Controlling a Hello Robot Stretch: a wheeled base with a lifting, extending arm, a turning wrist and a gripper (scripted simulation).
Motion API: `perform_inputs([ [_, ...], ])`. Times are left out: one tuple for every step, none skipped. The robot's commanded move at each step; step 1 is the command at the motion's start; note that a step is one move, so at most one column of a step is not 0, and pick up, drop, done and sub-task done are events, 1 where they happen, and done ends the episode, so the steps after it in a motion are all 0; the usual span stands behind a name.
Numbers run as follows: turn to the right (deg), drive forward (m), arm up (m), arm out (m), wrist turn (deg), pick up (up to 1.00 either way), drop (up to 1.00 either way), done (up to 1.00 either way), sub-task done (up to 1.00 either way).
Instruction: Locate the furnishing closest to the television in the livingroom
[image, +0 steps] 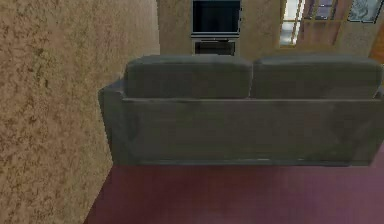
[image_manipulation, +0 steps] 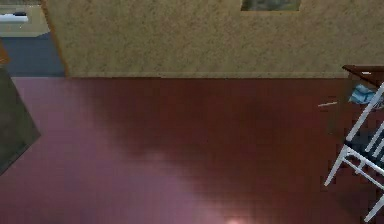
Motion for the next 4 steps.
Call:
perform_inputs([
  [0.0, 0.80, 0.00, 0.00, 0.0, 0.00, 0.00, 0.00, 0.00],
  [45.0, 0.00, 0.00, 0.00, 0.0, 0.00, 0.00, 0.00, 0.00],
  [39.0, 0.00, 0.00, 0.00, 0.0, 0.00, 0.00, 0.00, 0.00],
  [0.0, 1.00, 0.00, 0.00, 0.0, 0.00, 0.00, 0.00, 0.00],
])
